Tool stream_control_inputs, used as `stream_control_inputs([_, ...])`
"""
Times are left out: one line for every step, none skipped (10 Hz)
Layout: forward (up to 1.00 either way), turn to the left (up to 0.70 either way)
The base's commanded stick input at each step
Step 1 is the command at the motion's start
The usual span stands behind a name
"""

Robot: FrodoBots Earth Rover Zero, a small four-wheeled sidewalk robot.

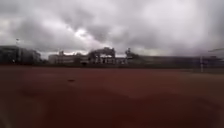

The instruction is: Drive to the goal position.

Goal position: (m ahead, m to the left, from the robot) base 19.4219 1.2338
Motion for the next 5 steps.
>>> stream_control_inputs([0.7,0.0])
stream_control_inputs([0.7,0.0])
stream_control_inputs([0.7,0.0])
stream_control_inputs([0.7,0.0])
stream_control_inputs([0.7,0.0])
